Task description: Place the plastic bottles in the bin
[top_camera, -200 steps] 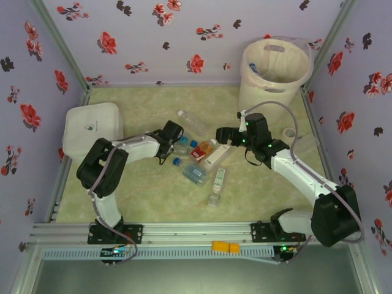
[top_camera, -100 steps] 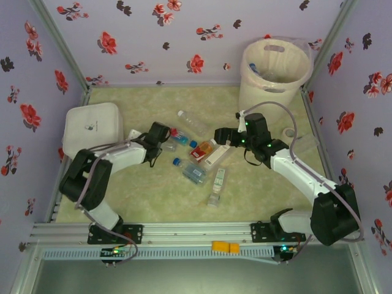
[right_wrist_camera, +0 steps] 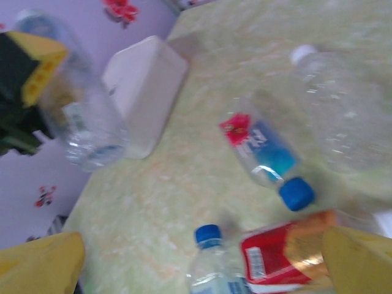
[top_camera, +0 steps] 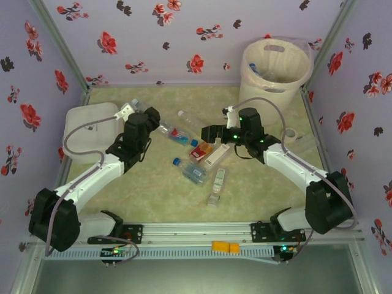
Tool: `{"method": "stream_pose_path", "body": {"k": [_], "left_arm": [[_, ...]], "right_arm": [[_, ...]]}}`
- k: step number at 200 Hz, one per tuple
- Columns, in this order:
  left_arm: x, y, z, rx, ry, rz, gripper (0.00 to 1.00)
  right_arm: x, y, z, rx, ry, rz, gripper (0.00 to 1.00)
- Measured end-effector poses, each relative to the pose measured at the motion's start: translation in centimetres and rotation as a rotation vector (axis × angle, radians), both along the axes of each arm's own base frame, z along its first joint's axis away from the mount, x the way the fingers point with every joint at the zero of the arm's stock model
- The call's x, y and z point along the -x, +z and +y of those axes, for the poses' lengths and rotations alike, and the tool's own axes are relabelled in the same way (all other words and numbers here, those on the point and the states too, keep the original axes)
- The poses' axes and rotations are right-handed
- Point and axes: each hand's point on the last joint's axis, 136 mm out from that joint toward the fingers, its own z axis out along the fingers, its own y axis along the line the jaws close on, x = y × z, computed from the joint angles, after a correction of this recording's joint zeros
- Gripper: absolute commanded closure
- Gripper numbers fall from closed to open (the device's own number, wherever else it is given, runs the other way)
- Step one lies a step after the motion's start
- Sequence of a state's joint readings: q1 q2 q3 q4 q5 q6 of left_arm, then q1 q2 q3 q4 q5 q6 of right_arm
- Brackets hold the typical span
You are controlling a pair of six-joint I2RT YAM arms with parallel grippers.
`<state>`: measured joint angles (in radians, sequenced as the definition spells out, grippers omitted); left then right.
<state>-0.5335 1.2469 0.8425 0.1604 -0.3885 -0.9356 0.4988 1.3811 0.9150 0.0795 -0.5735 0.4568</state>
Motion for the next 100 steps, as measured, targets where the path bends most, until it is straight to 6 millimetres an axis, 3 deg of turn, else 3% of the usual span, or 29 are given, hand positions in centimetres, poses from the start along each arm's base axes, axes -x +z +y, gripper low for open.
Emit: {"method": "stream_pose_path", "body": {"k": [52,100], "left_arm": [[-0.9,-1.2,-5.1,0.031,-0.228,0.050,0.55],[-0.8,-1.1,-9.3,0.092,-0.381,0.067,0.55]], "right_arm": [[1.5,2.6,4.1,-0.085,0.158,-0.068,0.00],[2.1,0.9,6.0,-0.076,0.205,-0.045,0.03]]}}
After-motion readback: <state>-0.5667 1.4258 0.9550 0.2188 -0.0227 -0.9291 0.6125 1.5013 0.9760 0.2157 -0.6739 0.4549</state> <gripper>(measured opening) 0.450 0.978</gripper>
